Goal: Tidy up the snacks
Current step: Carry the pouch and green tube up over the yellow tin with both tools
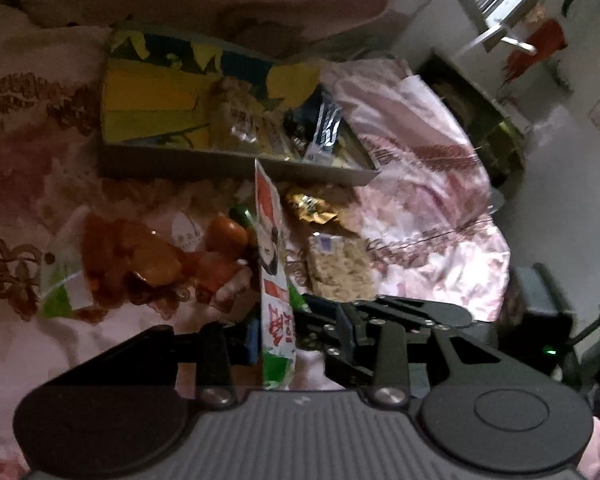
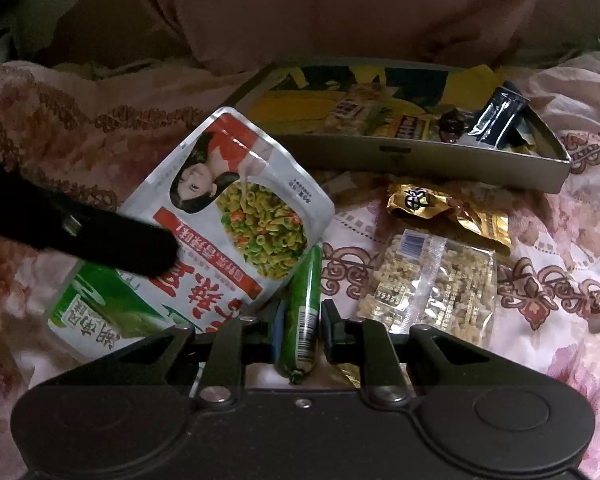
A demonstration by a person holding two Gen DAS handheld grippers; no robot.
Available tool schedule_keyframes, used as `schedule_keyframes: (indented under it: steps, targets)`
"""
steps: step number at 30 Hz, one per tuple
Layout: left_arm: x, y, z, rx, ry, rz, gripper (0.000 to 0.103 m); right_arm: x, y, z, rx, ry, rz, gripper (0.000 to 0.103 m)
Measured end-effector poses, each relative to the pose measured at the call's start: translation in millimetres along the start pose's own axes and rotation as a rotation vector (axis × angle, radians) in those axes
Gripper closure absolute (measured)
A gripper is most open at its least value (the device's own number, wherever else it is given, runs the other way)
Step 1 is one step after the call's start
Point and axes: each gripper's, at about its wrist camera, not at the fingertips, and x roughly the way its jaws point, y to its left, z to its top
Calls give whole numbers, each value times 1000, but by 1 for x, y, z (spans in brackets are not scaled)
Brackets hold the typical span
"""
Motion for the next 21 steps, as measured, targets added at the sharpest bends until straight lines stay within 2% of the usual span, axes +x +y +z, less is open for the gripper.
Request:
schedule_keyframes:
  steps: [7,8,9,11,12,18,21]
  targets:
    - [21,-2,1,11,6,98,62,4,-1,-1,-16,-13,4,82]
    - [23,-1,1,13,12,120,65,5,-1,-1,-20,-16,3,81]
    - [25,-1,1,17,19,140,74,7,-1,-1,-23,-20,4,79]
    - [26,1,0,24,25,163,76,9,-1,-1,-28,-29,5,75]
    - [24,0,0,27,24,170,82,10,0,-1,-31,-35,7,72]
    - [9,-12,-6,57,-4,240,88,13,8,-3,-79,-53,7,58]
    - [5,-20,-7,54,-23,290,90,15,10,-3,-93,-60,-2,58]
